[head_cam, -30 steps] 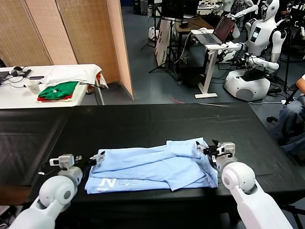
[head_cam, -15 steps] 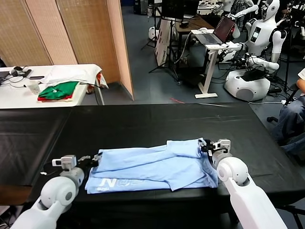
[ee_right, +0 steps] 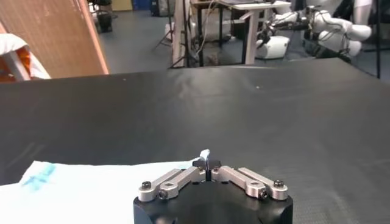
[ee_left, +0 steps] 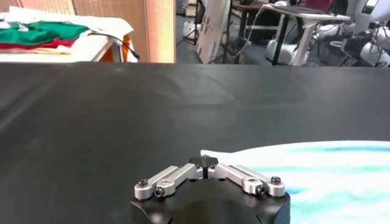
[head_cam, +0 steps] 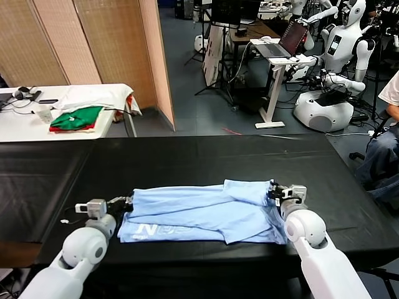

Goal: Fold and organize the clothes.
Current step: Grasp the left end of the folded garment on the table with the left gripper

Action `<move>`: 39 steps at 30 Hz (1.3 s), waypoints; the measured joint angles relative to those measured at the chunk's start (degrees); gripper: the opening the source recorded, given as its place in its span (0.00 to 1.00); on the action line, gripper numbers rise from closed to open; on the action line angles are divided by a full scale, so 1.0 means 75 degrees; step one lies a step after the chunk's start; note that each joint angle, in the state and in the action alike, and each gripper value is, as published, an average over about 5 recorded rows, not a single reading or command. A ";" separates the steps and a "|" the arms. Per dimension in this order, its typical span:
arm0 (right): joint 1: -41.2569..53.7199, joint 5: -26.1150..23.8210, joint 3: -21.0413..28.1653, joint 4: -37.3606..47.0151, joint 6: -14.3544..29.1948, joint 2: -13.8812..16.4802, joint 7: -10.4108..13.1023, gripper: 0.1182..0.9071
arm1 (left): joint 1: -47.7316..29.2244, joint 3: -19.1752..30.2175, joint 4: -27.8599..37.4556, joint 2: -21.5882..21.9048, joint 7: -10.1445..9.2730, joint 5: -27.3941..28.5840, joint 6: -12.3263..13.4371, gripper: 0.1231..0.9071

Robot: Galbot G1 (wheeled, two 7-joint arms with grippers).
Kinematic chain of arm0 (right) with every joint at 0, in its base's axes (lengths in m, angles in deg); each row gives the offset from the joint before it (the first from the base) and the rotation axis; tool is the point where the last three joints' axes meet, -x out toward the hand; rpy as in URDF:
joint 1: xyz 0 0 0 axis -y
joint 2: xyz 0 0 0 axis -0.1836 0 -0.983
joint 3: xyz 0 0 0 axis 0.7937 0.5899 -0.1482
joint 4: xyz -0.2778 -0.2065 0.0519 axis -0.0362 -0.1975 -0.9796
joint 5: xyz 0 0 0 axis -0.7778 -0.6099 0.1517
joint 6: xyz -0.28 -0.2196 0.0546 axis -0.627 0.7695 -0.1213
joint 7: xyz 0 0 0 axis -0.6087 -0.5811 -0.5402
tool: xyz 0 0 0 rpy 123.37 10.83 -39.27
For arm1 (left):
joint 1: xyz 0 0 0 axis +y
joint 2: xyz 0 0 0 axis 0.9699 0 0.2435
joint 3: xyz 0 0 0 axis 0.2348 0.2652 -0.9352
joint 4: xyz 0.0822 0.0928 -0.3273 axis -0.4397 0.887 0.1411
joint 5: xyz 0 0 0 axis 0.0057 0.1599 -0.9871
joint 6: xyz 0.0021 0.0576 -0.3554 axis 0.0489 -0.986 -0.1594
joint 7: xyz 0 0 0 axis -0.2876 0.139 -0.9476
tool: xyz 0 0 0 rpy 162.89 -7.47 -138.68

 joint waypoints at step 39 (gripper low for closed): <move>-0.1498 0.0061 -0.1019 -0.1843 0.0068 0.0427 -0.0169 1.00 | 0.2335 -0.1396 -0.1256 -0.1403 0.0421 0.0160 0.0247 0.79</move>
